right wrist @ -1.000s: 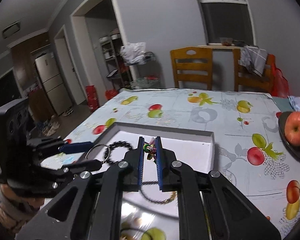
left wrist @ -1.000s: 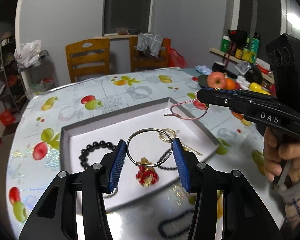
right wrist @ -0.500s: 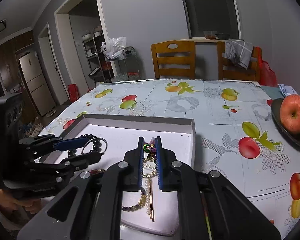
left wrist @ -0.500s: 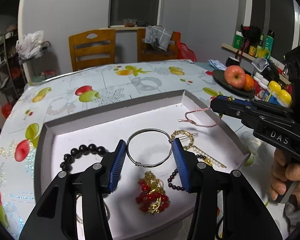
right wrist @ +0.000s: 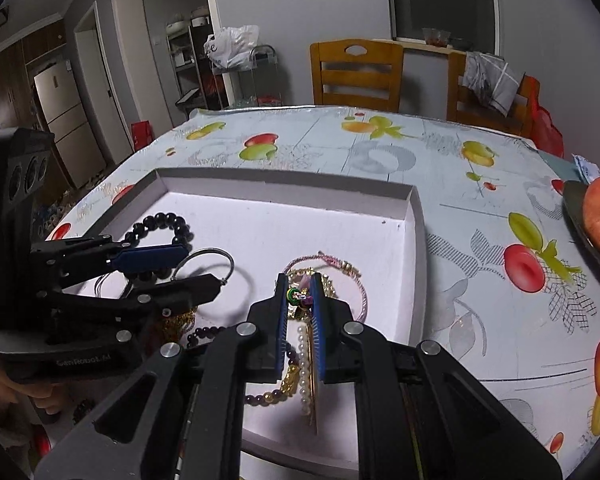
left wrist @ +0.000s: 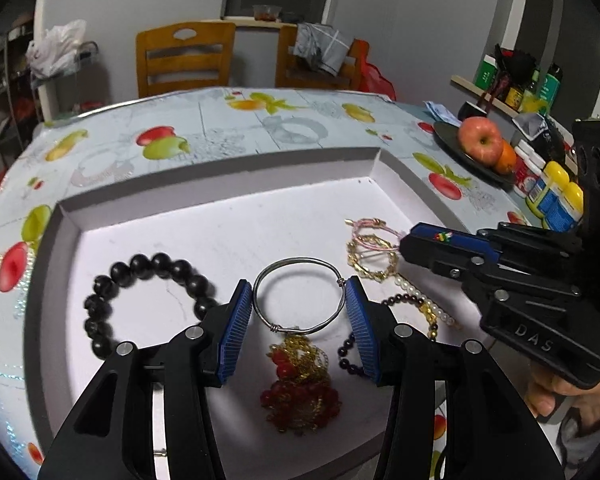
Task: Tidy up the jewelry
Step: 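Carry the silver bangle and pink bracelet into the tray and open both grippers, then move both open grippers back from the tray to the remaining jewelry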
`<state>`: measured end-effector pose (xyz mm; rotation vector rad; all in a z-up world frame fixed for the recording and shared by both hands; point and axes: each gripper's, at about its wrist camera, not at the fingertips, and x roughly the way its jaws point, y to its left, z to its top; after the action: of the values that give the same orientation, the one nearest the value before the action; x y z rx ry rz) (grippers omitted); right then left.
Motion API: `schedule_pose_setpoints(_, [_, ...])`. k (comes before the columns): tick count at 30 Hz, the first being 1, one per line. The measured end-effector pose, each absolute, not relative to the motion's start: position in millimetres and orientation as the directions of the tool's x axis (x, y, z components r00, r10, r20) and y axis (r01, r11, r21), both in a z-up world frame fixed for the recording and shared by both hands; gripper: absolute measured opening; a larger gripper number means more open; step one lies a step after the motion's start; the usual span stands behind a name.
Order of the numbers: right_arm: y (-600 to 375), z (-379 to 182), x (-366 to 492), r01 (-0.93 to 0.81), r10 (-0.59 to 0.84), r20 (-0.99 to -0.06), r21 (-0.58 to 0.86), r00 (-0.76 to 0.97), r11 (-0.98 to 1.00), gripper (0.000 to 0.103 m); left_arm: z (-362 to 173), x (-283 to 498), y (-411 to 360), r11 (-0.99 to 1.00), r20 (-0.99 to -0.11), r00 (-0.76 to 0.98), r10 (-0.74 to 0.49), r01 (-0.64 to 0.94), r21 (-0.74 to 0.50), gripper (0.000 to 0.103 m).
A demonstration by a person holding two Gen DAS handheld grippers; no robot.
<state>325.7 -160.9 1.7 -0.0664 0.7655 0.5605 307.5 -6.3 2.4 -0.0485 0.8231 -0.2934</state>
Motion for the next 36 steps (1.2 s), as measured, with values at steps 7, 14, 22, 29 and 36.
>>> schedule_pose_setpoints(7, [-164.3, 1.6, 327.8, -0.496, 0.471, -0.67, 0.173, 0.574, 0.851, 0.013, 3.2, 306.0, -6.0, 0.96, -0.71, 0.649, -0.273, 0.236, -0.153, 0.058])
schedule_pose_setpoints(14, [-166.4, 5.2, 324.2, -0.492, 0.471, -0.655, 0.17, 0.591, 0.854, 0.048, 6.6, 298.0, -6.5, 0.964, -0.698, 0.669, -0.254, 0.234, -0.126, 0.059])
schedule_pose_setpoints(22, [-174.4, 10.7, 319.0, -0.475, 0.471, -0.616, 0.173, 0.631, 0.863, 0.075, 14.3, 283.8, 5.3, 0.975, -0.653, 0.724, -0.221, 0.185, -0.124, 0.085])
schedule_pose_setpoints(29, [-181.8, 17.3, 316.9, -0.454, 0.464, -0.578, 0.174, 0.672, 0.874, 0.085, 26.4, 273.0, 13.8, 0.985, -0.634, 0.755, -0.168, 0.149, -0.084, 0.094])
schedule_pose_setpoints(36, [-189.6, 22.6, 315.7, -0.447, 0.466, -0.558, 0.182, 0.686, 0.876, 0.092, 44.4, 249.4, 32.1, 0.989, -0.613, 0.777, -0.145, 0.11, -0.095, 0.095])
